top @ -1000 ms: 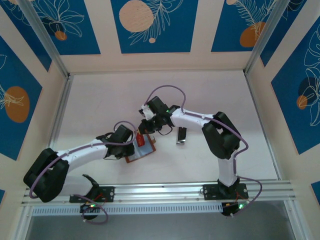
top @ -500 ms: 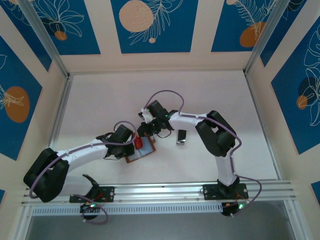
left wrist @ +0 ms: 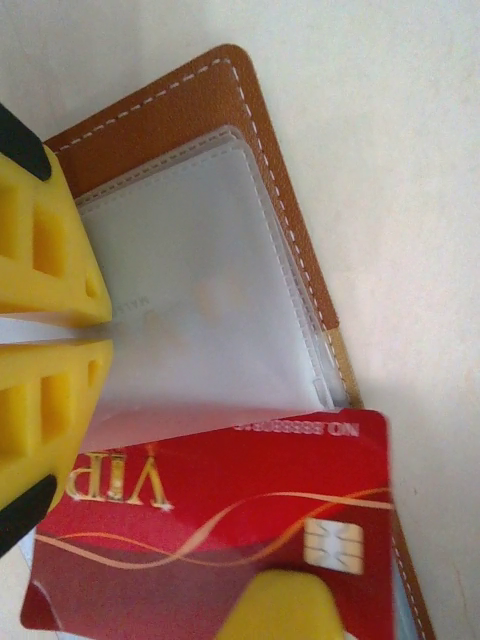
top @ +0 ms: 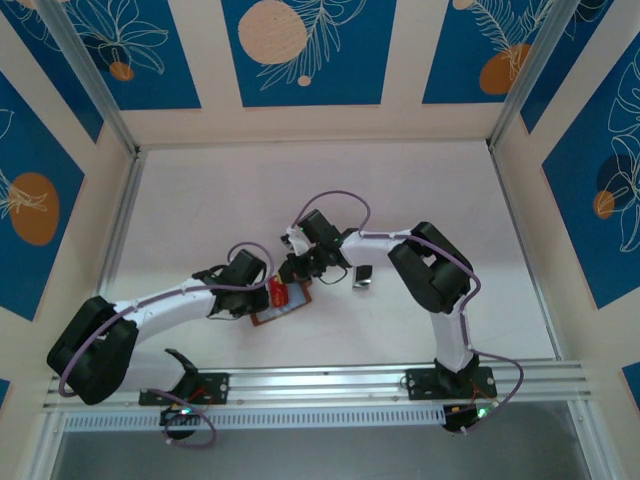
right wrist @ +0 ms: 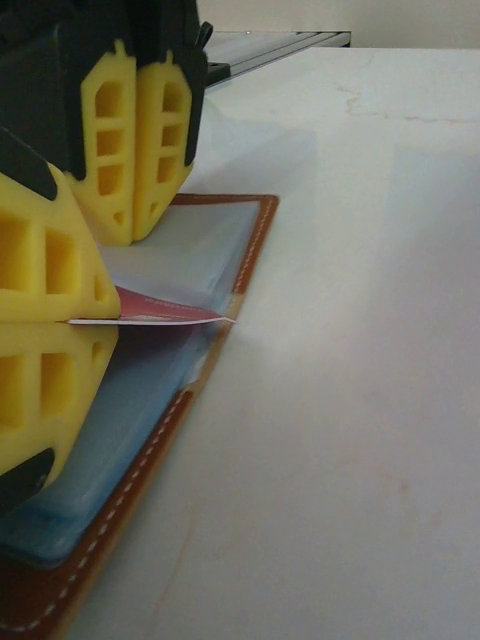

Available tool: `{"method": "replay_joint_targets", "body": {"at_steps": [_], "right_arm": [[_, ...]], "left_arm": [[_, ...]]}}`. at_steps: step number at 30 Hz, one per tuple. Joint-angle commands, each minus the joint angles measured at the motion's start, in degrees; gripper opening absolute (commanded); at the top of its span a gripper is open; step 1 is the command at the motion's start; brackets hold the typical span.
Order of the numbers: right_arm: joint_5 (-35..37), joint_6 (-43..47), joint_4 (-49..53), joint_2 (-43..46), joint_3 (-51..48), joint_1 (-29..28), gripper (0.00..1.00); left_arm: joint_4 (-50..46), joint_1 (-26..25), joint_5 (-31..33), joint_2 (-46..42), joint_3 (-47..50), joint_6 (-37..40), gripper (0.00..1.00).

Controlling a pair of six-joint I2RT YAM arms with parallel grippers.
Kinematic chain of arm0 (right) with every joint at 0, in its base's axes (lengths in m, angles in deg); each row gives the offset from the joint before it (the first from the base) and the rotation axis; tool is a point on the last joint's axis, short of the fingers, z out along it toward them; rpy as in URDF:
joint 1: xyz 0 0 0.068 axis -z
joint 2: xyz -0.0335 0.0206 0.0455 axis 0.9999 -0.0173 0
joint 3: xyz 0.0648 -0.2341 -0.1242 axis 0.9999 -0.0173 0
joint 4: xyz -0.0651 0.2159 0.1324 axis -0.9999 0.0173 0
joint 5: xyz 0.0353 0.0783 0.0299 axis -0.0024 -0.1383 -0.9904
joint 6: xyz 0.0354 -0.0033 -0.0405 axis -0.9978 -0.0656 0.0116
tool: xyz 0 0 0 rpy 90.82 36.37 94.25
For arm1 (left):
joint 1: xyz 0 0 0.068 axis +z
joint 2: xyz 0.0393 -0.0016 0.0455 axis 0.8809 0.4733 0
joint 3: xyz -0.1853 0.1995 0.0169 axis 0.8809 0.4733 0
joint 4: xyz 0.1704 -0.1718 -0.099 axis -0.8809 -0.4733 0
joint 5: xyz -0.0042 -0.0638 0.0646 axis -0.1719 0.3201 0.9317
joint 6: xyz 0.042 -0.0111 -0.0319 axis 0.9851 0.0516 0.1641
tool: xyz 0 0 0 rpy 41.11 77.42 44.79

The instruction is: Put the credit cards into the card holder

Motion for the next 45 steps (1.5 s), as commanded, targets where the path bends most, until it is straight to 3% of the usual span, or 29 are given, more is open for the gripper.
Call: {"method": "replay_joint_targets", "body": {"at_steps": [1, 12, 29, 32, 39, 45], "right_arm": [[-2.02, -0.43, 0.09, 0.9, -1.64, -1.27, 0.0], [-5.09, -1.29, -2.28, -0.15, -2.14, -2.29, 0.0], [-3.56, 1.45, 3.86, -7.22, 5.67, -4.57, 0.0], [-2.73, 1.24, 4.69, -7.91, 5.71, -4.25, 0.0], [-2.63, 1.47, 5.59, -7.74, 5.44, -4.01, 0.0], [-2.8, 1.67, 5.83, -7.75, 5.36, -4.05, 0.0]], "left_arm": [[-4.05, 0.68, 1.57, 0.82, 1.31, -0.42, 0.14], [-3.97, 0.67, 1.39, 0.57, 1.23, -0.28, 0.15], [-4.06, 0.65, 1.05, -2.19, -0.42, 1.25, 0.19], [-5.96, 0.62, 1.83, -3.62, -1.46, 1.14, 0.19], [-16.46, 1.27, 10.61, -11.56, -0.47, -5.6, 0.13], [-16.09, 4.25, 8.41, -11.6, 1.91, -6.54, 0.13]]}}
